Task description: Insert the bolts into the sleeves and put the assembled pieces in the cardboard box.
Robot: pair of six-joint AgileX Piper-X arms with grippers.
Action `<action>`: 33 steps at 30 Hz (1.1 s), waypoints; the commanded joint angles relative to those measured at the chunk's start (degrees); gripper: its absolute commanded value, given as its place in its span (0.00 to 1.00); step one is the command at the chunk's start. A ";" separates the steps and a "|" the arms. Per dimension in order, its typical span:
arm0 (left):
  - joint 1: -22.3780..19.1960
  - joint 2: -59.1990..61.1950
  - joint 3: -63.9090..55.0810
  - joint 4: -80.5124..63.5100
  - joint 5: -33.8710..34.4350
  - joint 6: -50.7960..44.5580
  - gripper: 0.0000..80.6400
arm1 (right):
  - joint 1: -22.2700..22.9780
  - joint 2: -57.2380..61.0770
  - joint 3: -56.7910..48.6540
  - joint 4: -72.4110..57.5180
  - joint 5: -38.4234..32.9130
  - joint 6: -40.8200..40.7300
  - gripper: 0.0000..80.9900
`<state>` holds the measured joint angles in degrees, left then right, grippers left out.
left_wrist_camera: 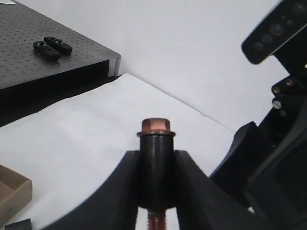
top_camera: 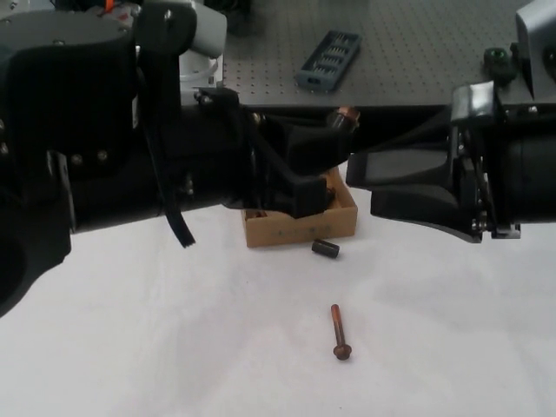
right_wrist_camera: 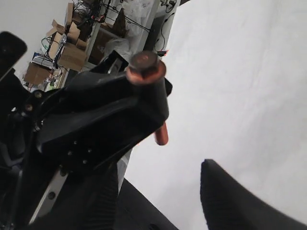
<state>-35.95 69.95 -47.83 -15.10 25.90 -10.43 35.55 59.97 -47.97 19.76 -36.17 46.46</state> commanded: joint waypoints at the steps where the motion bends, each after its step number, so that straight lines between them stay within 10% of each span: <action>1: -0.08 -0.68 -0.70 -1.78 -0.37 -0.64 0.01 | -0.06 -0.62 -0.39 0.00 -2.28 -0.20 0.49; 15: 4.78 3.02 -2.06 -1.78 -1.32 9.53 0.01 | -10.11 -3.26 -0.39 18.82 -1.04 -24.17 0.47; 23: 9.43 20.56 -13.40 -1.53 -2.66 9.60 0.01 | -18.58 -3.30 -0.39 33.01 4.62 -36.72 0.05; 33: 12.75 47.26 -40.19 12.30 -2.61 9.60 0.01 | -22.38 -3.30 -0.39 36.47 8.61 -40.14 0.03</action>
<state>-23.85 110.49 -80.31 -8.55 23.09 -1.42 13.59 57.26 -47.97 55.74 -27.77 7.50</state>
